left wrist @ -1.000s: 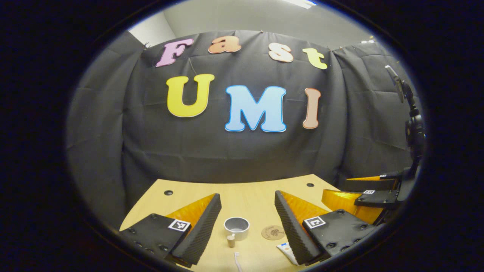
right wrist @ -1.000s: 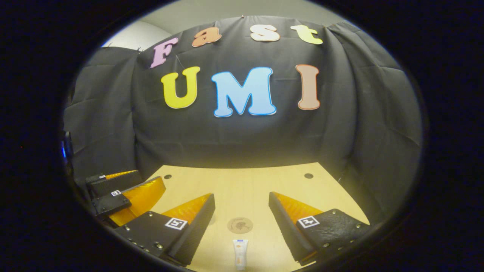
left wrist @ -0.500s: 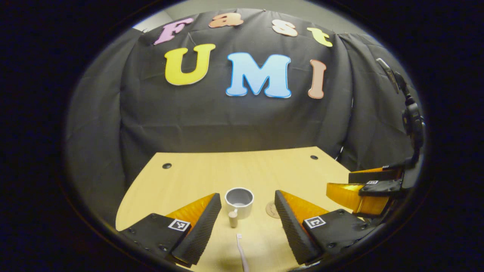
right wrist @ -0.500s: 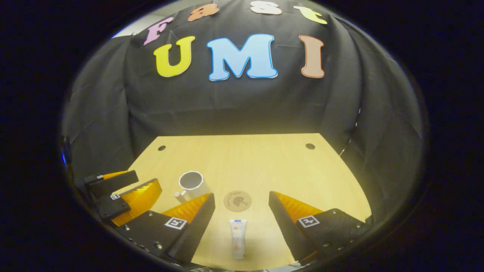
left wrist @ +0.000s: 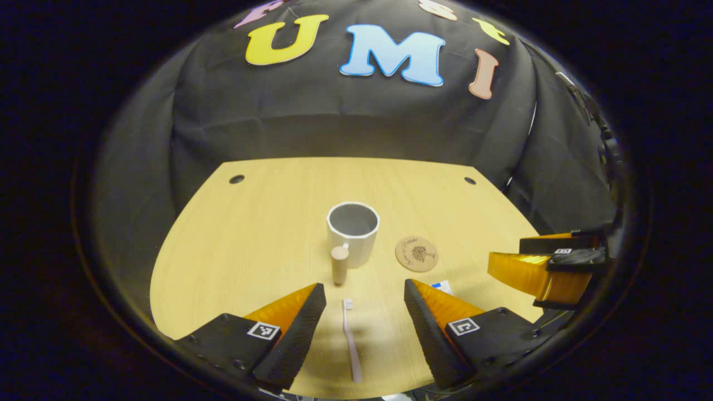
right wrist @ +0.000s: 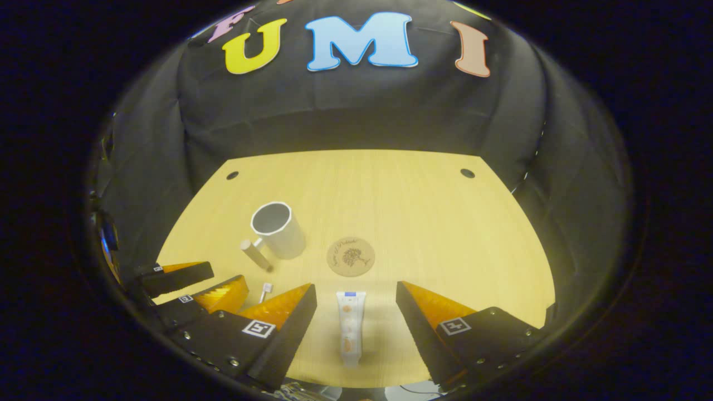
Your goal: Put the toothbrush and toothpaste on the desktop into the cup, then pick up the cup and place it on the coaster on the desktop.
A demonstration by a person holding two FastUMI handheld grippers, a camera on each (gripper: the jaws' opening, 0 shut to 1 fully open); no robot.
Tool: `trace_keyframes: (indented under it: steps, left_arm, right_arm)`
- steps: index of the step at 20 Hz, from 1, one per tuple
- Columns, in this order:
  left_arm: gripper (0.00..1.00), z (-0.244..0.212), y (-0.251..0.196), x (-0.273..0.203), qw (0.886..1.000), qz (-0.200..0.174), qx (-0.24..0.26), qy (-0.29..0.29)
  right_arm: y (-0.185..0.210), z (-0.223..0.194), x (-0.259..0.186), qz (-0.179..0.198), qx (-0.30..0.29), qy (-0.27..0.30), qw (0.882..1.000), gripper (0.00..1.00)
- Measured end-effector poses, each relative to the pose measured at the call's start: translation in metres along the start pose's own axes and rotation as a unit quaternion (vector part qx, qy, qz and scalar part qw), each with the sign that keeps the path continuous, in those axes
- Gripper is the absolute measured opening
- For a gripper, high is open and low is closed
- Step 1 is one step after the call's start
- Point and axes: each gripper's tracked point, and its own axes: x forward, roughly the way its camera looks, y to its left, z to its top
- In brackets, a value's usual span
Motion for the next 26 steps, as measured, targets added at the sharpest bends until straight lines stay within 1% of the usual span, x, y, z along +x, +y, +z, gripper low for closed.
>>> trace_keyframes:
  steps: [5,8,9,12,13,21,22,24,25,26]
  left_arm:
    - [0.95,-0.043,0.005,0.016,0.997,0.0,-0.013,0.076]
    - [0.95,-0.064,0.006,0.024,0.994,0.002,-0.016,0.109]
    - [1.0,-0.071,0.006,0.027,0.993,0.003,-0.017,0.12]
    - [1.0,-0.089,0.011,0.031,0.988,0.009,-0.021,0.154]
    - [0.95,-0.095,0.011,0.034,0.986,0.01,-0.023,0.163]
    - [0.95,-0.129,0.023,0.042,0.975,0.03,-0.033,0.217]
    - [1.0,-0.133,0.024,0.042,0.973,0.031,-0.034,0.224]
    - [1.0,-0.138,0.024,0.042,0.971,0.035,-0.039,0.232]
    - [0.95,-0.14,0.024,0.042,0.97,0.036,-0.043,0.236]
    - [0.95,-0.142,0.026,0.043,0.969,0.041,-0.042,0.239]
  right_arm:
    - [0.0,-0.03,0.017,-0.002,0.003,0.053,0.999,0.92]
    - [0.002,-0.048,0.029,-0.003,-0.001,0.084,0.996,0.92]
    - [0.002,-0.055,0.033,-0.001,-0.001,0.096,0.995,0.92]
    - [0.006,-0.075,0.04,0.003,-0.003,0.133,0.991,0.93]
    - [0.007,-0.082,0.043,0.004,-0.004,0.143,0.99,0.93]
    - [0.007,-0.118,0.058,0.002,-0.01,0.199,0.98,0.93]
    - [0.007,-0.122,0.06,0.001,-0.011,0.204,0.979,0.93]
    - [0.006,-0.126,0.062,0.0,-0.014,0.21,0.977,0.93]
    - [0.006,-0.128,0.062,0.0,-0.016,0.214,0.977,0.93]
    - [0.006,-0.13,0.064,0.0,-0.017,0.217,0.976,0.93]
